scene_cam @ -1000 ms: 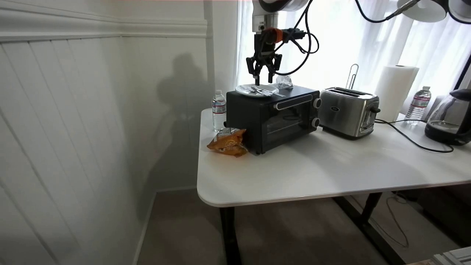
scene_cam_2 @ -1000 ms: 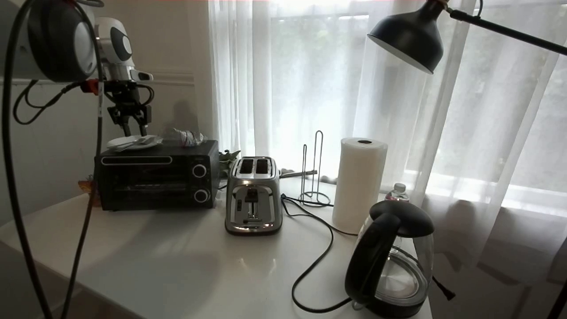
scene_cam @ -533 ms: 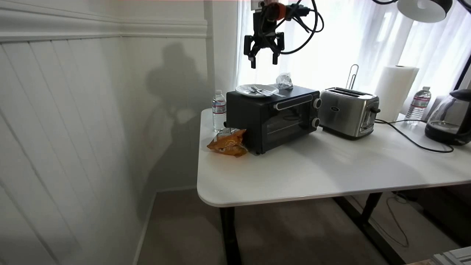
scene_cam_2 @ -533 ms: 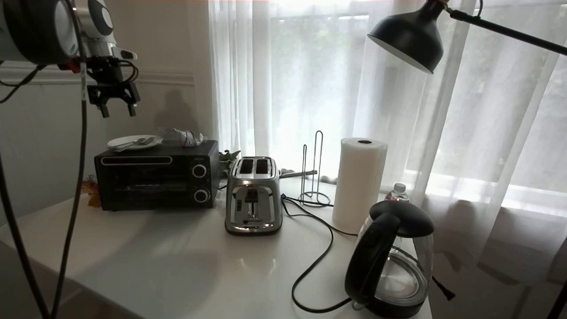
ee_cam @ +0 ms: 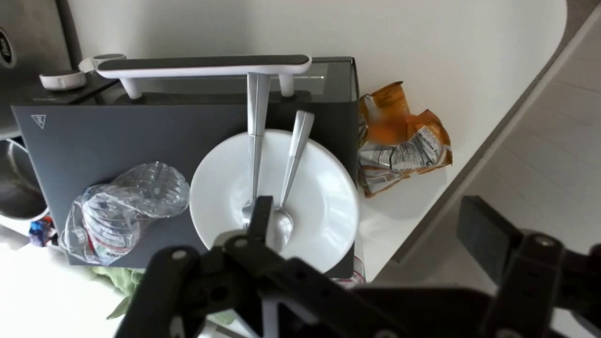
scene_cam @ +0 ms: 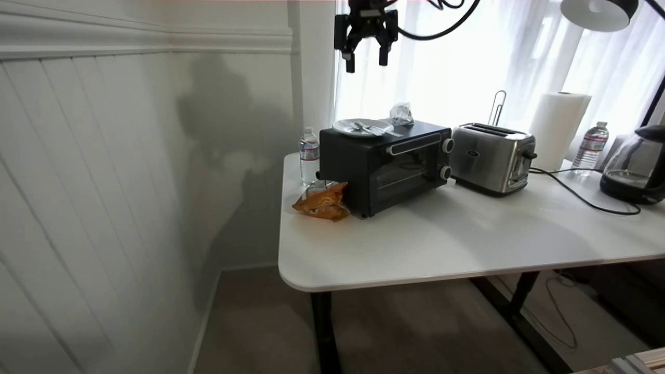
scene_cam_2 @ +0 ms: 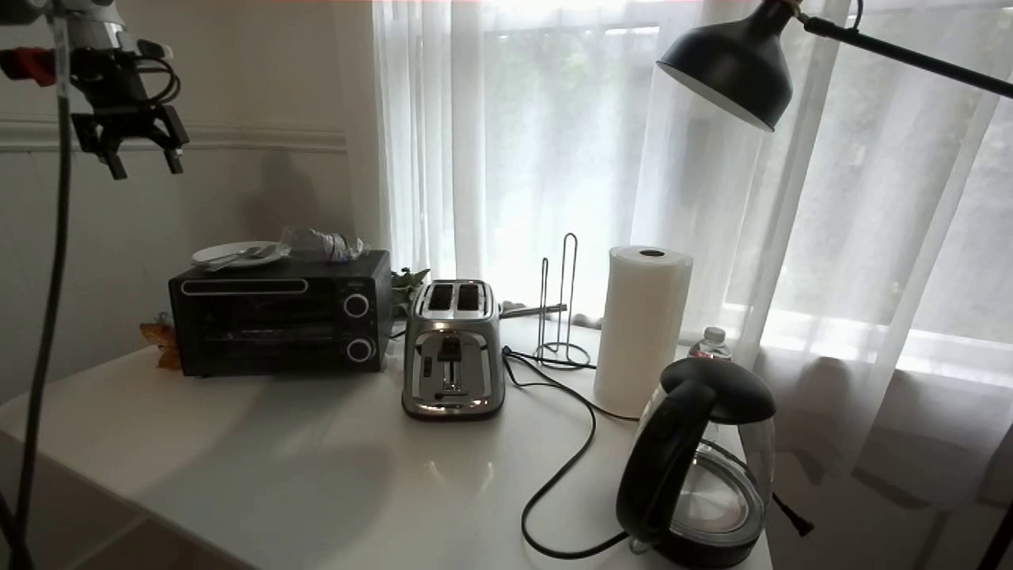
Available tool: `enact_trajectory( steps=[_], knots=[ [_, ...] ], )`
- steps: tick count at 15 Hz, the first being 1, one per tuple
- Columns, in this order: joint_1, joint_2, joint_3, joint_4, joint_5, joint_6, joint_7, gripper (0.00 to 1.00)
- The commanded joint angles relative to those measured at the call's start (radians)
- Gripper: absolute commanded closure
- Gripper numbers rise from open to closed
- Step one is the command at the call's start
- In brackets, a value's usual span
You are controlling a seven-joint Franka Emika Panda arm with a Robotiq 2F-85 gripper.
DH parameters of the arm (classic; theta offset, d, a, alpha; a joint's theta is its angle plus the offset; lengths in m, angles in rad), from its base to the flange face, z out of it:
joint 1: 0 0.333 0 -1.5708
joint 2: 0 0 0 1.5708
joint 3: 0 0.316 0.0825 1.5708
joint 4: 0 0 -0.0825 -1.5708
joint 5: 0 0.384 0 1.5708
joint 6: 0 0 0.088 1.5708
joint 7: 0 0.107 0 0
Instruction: Pick up the silver fork and put it on the white plate to the right of the silver spoon
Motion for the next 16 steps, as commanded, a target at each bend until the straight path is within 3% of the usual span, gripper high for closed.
enact_trajectory(
  steps=[1, 6, 13, 14, 16],
  knots=[
    [-0.008, -0.178, 0.011, -0.238, -0.018, 0.131, 0.003, 0.0],
    [-0.045, -0.344, 0.017, -0.445, 0.038, 0.287, -0.012, 0.0],
    [-0.097, -0.597, 0.008, -0.759, 0.218, 0.275, -0.178, 0.0],
    [-0.153, -0.63, 0.061, -0.801, 0.226, 0.269, -0.179, 0.0],
    [-0.192, -0.706, 0.08, -0.9, 0.229, 0.276, -0.183, 0.0]
  ],
)
